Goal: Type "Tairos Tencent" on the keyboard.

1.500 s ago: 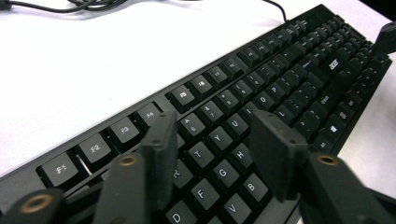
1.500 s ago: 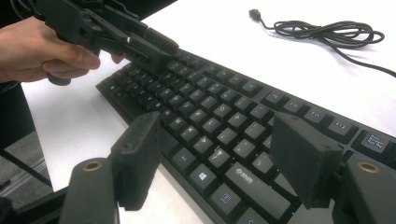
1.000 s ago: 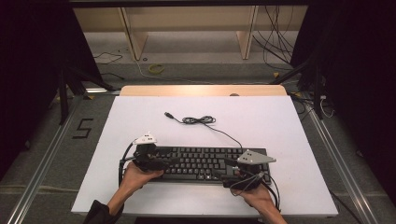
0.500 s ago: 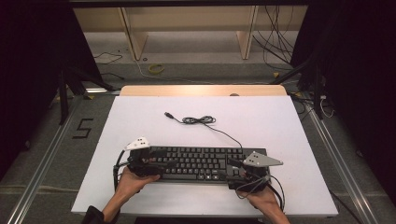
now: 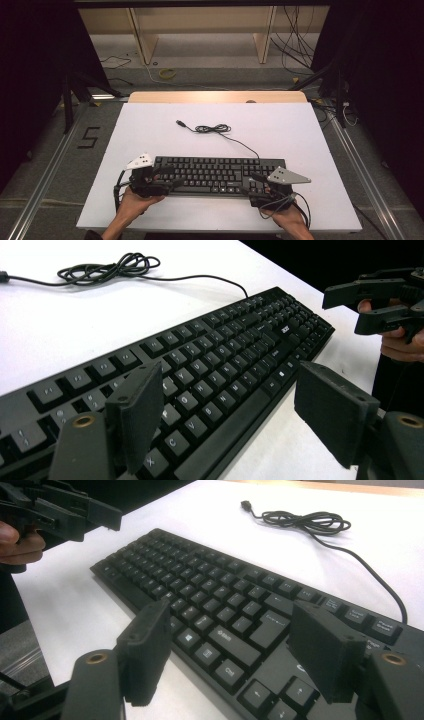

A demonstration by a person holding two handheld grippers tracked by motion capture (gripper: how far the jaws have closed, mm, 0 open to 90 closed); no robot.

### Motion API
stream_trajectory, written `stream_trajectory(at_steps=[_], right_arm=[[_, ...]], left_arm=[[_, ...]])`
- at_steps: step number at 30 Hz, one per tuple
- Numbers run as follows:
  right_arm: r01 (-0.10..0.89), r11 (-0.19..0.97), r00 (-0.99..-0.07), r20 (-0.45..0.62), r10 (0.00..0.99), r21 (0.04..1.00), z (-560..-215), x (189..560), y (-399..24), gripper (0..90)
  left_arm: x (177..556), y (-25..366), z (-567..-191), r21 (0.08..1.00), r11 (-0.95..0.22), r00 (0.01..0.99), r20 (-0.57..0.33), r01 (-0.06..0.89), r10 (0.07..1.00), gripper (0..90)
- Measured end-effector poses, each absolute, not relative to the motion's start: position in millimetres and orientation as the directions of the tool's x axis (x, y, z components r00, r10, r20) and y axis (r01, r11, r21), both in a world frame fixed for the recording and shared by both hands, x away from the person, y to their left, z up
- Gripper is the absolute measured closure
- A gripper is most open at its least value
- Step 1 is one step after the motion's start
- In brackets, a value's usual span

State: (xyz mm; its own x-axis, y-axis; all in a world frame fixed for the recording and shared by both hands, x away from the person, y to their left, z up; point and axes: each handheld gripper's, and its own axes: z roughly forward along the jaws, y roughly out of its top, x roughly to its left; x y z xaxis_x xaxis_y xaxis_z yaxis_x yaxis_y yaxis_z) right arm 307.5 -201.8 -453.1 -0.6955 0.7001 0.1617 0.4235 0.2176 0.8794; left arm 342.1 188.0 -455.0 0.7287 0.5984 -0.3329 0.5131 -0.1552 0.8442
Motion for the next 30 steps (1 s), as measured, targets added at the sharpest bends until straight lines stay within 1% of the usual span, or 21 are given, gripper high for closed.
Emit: stream_trajectory(at_steps=[6, 17, 30], right_arm=[[0.412, 0.231, -0.69, 0.136, 0.711, 0.881, -454, 302, -209, 33.2], [0.42, 0.204, -0.667, 0.148, 0.73, 0.884, -458, 294, -222, 32.3], [0.426, 0.2, -0.667, 0.157, 0.728, 0.882, -459, 296, -223, 32.3]], left_arm=[[335, 191, -457, 0.845, -0.153, 0.728, -0.334, 0.513, 0.599, 27.3], [325, 195, -461, 0.846, -0.151, 0.727, -0.333, 0.512, 0.601, 26.6], [327, 193, -464, 0.845, -0.158, 0.726, -0.324, 0.51, 0.607, 26.3]])
